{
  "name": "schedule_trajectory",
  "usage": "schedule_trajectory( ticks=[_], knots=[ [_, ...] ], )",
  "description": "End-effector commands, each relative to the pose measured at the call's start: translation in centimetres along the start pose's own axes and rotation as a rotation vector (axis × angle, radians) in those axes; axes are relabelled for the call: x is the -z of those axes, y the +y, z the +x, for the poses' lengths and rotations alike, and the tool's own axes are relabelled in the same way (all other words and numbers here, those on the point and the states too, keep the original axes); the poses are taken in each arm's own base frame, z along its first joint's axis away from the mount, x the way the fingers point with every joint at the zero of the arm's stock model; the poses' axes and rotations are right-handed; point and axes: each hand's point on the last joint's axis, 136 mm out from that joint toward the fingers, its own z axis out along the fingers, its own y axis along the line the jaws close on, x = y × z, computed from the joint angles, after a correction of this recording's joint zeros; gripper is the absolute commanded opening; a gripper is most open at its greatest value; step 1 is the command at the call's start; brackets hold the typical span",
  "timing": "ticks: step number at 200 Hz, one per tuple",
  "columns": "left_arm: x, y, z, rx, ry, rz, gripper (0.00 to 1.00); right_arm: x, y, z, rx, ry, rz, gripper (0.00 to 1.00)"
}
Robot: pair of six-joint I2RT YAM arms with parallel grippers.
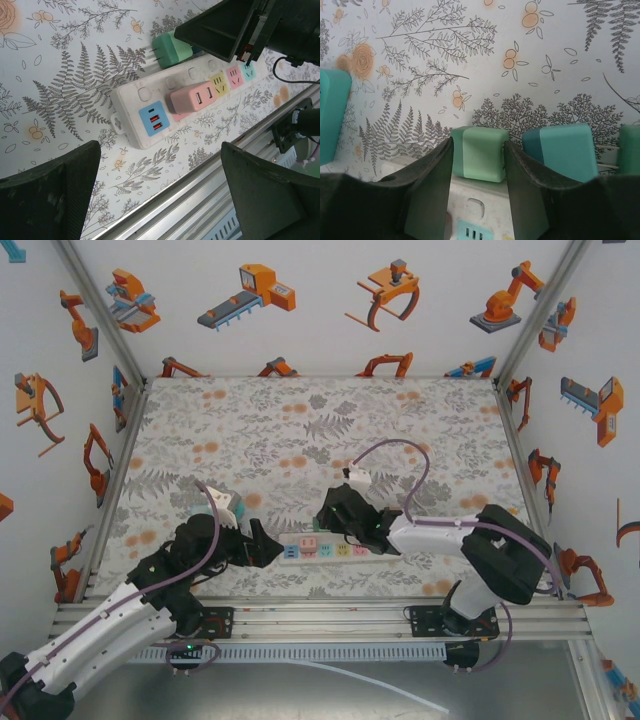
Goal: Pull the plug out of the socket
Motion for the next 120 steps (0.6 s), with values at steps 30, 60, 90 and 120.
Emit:
schedule_trajectory(
  ticks=[30,60,90,120],
  knots=[
    [0.0,2.4,0.7,0.023,0.021,-0.132,0.97,2.5,0.3,-2.7,0.064,-0.089,0.007,0.44],
    [-0.1,4.1,1.2,0.056,0.041,-0.227,0.97,5.1,2.0,-5.0,0.23,-0.169,-0.067,0.44],
    [-0.7,4.8,1.6,0.083,0.074,-0.269,0.98,8.2,4.9,-6.1,0.495,-0.255,-0.234,0.45],
    [-1.5,5.1,2.1,0.106,0.108,-0.281,0.99,11.0,8.0,-3.5,0.89,-0.264,-0.469,0.45]
  ],
)
